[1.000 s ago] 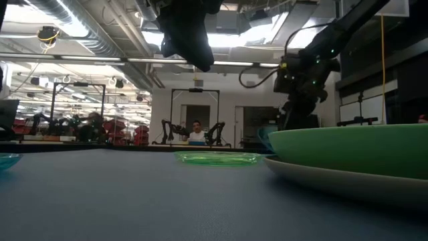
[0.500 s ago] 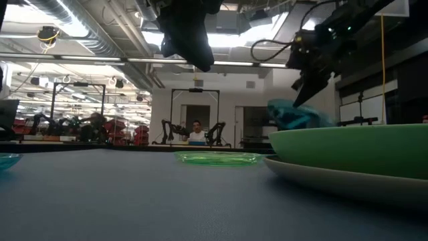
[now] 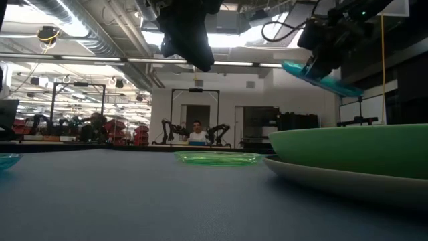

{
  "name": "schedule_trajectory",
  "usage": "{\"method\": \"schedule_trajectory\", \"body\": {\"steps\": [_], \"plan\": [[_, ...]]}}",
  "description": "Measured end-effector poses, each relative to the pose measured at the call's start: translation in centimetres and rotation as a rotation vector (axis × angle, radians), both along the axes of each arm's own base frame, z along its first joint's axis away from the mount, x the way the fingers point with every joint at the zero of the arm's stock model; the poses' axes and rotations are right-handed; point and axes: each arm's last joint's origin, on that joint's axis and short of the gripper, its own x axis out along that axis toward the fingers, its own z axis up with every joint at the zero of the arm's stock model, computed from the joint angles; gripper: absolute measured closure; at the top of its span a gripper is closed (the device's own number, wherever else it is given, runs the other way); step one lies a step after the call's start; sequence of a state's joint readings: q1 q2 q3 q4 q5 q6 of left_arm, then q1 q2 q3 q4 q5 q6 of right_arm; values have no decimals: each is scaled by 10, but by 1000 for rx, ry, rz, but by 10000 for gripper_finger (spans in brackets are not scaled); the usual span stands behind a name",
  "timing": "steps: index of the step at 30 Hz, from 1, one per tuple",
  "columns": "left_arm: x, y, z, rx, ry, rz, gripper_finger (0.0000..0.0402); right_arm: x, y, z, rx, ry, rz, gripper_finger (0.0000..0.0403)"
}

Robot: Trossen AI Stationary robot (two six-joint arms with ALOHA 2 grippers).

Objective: Stack plastic plates
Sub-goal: Stack the top blue plate on top of the small green plate

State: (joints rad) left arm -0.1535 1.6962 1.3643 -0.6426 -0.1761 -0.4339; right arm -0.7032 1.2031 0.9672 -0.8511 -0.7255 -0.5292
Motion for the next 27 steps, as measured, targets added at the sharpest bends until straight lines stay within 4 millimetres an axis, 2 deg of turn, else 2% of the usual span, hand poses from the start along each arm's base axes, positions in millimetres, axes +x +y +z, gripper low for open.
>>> {"method": "schedule_trajectory", "body": {"steps": [5, 14, 27], "plan": [[0, 0, 0, 0, 0, -1, 309, 10, 20, 3, 18, 1, 77, 403], [0, 0, 0, 0, 0, -1, 309, 35, 69, 3, -4, 37, 221, 403], [0, 0, 0, 0, 0, -1, 309, 49, 135, 4, -29, 84, 337, 403]]}}
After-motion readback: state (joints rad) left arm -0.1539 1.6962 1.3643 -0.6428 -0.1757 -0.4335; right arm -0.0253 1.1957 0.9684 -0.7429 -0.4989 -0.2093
